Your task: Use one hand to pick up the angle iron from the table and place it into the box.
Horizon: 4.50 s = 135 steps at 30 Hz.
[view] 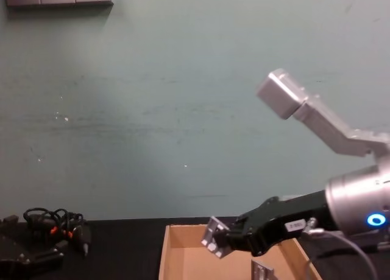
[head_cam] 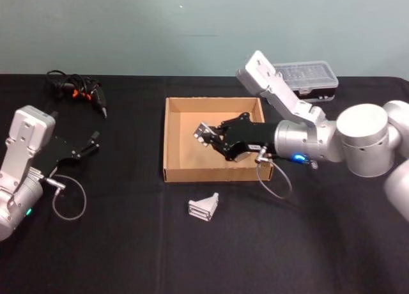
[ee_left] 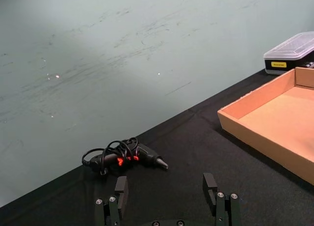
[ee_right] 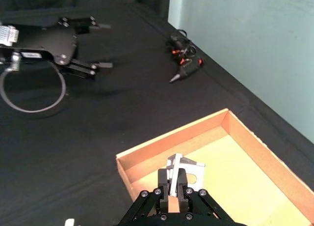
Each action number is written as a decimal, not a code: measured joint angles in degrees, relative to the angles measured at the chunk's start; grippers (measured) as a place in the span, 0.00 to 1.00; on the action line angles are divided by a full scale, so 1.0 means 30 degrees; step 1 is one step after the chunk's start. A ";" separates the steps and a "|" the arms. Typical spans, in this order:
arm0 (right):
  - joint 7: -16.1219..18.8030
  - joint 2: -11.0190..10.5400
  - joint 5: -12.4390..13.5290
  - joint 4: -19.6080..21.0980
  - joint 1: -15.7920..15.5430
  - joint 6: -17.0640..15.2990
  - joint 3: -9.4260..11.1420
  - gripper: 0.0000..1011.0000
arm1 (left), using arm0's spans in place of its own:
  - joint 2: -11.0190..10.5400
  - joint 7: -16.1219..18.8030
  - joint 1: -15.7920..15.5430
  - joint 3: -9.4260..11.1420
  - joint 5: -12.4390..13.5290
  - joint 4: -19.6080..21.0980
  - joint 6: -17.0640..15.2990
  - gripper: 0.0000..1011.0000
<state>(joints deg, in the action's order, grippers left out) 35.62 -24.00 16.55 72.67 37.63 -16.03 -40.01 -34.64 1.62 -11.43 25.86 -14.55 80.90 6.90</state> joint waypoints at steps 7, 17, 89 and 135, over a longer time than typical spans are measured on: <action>0.0208 0.1331 -0.0519 -0.2362 0.0858 0.0170 -0.0305 0.12 | -0.0001 0.0000 0.0000 0.0000 0.0000 0.0000 0.0001 0.99; 0.0621 0.2196 -0.1072 -0.4167 0.1445 0.0025 -0.0481 0.12 | -0.0001 0.0000 0.0001 -0.0001 -0.0001 -0.0001 0.0000 0.99; -0.0241 -0.3872 0.2152 0.7420 -0.7243 0.0406 0.3183 0.99 | -0.0001 0.0000 0.0000 0.0000 0.0000 0.0000 0.0001 0.99; -0.0601 -0.1924 0.0571 0.3791 -0.6158 0.0659 0.1410 0.99 | -0.0001 0.0000 -0.0001 -0.0001 0.0000 -0.0001 0.0001 0.99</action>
<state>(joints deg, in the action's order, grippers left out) 33.82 -29.78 18.26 84.04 19.15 -14.05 -35.78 -34.65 1.62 -11.43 25.86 -14.55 80.90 6.91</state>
